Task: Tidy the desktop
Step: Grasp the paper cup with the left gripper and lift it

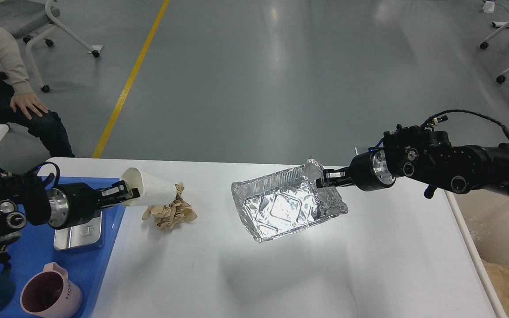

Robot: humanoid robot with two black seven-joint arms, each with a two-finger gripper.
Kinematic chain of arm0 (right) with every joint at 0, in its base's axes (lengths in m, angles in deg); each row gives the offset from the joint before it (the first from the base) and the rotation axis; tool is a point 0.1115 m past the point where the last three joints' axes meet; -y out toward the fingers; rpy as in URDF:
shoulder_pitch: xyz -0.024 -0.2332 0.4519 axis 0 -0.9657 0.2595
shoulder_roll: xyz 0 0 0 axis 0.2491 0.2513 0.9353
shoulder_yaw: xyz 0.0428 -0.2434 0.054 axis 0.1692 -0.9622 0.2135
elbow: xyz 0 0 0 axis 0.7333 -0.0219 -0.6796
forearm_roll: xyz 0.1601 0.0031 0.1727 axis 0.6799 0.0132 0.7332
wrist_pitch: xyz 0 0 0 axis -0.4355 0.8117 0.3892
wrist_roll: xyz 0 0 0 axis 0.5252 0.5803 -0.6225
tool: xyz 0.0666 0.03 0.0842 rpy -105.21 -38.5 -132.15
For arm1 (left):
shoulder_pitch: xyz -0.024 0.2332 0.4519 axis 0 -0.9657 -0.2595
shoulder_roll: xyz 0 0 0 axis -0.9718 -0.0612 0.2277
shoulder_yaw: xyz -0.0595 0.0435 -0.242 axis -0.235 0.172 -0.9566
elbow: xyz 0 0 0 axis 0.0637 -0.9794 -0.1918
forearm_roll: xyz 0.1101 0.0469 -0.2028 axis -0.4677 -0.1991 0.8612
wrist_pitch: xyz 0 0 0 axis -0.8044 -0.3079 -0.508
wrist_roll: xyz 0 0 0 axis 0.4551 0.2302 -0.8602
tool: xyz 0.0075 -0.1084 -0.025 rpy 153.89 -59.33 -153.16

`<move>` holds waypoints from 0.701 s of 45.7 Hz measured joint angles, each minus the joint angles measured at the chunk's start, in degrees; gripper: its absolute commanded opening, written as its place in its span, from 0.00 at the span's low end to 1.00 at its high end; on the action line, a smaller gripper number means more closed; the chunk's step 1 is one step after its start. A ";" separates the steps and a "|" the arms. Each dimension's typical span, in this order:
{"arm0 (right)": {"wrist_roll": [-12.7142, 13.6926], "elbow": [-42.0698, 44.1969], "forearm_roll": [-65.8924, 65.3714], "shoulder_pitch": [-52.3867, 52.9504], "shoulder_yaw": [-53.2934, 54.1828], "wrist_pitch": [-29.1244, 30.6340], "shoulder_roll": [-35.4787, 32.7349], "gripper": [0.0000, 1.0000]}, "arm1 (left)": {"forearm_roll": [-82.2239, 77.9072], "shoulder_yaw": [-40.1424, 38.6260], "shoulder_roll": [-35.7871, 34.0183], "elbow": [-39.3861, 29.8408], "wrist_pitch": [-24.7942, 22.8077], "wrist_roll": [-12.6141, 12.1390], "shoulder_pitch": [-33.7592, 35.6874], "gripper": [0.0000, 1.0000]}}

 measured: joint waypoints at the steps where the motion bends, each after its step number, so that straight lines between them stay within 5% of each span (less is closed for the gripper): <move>1: 0.00 0.00 0.00 0.00 0.00 0.00 -0.01 0.00 | 0.00 -0.01 -0.64 -0.46 -0.05 0.00 0.17 0.01; 16: 0.00 0.00 0.00 0.26 -0.01 -0.09 0.16 0.00 | -0.17 -0.18 -8.66 -6.58 -2.84 0.06 4.03 0.02; 32: -0.10 0.00 0.24 -0.07 -0.01 -0.15 1.30 0.00 | 0.25 0.02 -3.31 -8.83 -4.02 -0.70 12.16 0.02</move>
